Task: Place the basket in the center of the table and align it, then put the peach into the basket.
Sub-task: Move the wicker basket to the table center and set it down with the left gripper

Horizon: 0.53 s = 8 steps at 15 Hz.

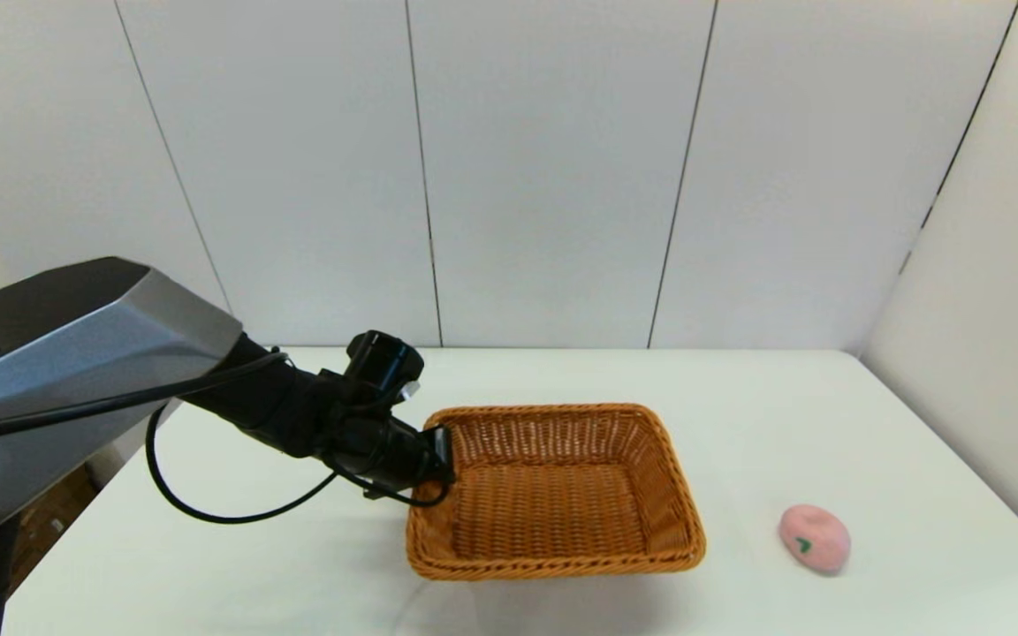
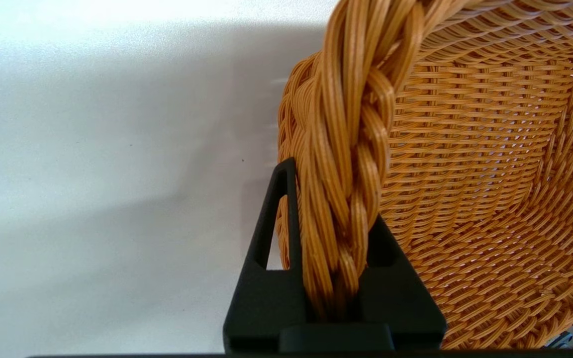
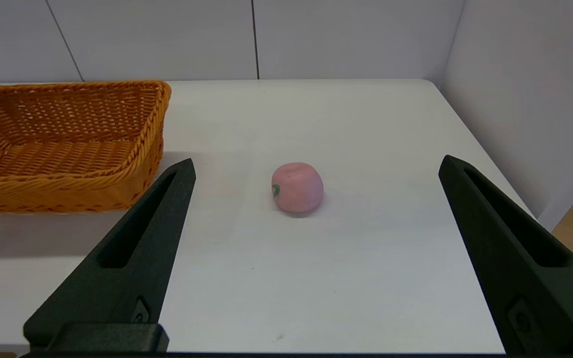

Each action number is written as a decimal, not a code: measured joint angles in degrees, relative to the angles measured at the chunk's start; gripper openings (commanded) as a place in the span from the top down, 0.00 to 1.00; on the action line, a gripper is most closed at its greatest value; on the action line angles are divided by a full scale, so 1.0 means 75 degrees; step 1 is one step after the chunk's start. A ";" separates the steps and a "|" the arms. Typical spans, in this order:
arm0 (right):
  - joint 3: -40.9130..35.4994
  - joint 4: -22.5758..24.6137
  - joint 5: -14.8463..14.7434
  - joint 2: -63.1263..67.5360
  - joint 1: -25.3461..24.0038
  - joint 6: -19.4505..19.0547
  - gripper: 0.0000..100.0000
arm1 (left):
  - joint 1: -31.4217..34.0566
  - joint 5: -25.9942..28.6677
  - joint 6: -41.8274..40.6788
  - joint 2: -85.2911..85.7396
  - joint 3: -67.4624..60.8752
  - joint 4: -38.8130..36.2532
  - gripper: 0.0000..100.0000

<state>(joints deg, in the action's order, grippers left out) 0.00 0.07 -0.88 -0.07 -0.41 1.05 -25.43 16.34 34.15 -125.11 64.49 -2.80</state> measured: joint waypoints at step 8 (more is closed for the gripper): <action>0.0000 0.0000 0.0000 0.0000 0.0000 0.0000 0.00 | -0.0099 -0.0011 0.0093 -0.0107 0.0156 0.0026 1.00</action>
<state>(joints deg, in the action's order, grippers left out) 0.00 0.07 -0.88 -0.07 -0.41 1.05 -26.17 16.25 34.84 -125.92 65.66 -2.61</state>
